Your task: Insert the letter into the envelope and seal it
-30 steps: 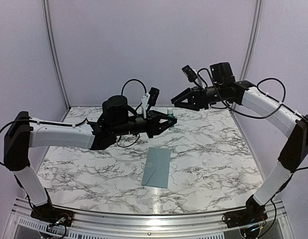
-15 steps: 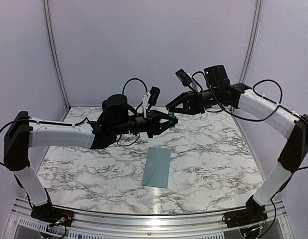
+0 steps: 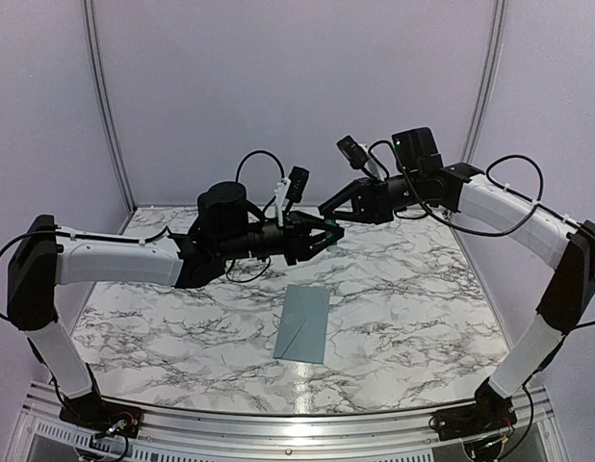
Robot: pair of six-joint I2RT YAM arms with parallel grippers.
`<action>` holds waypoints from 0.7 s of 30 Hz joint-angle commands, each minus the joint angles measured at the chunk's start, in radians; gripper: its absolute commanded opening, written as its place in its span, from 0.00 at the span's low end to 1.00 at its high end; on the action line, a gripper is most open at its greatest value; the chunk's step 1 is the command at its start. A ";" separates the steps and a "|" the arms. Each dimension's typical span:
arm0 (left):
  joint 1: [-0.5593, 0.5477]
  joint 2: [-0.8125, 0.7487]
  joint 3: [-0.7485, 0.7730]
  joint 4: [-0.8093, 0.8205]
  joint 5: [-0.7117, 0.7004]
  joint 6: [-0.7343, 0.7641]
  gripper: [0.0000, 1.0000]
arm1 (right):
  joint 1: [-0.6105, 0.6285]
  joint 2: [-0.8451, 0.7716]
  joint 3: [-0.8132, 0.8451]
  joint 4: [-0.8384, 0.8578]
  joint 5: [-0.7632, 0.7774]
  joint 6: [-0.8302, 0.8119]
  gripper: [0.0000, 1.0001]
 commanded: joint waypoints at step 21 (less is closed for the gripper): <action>-0.001 0.018 0.020 0.013 0.016 -0.012 0.14 | -0.060 -0.009 -0.042 0.216 -0.055 0.204 0.08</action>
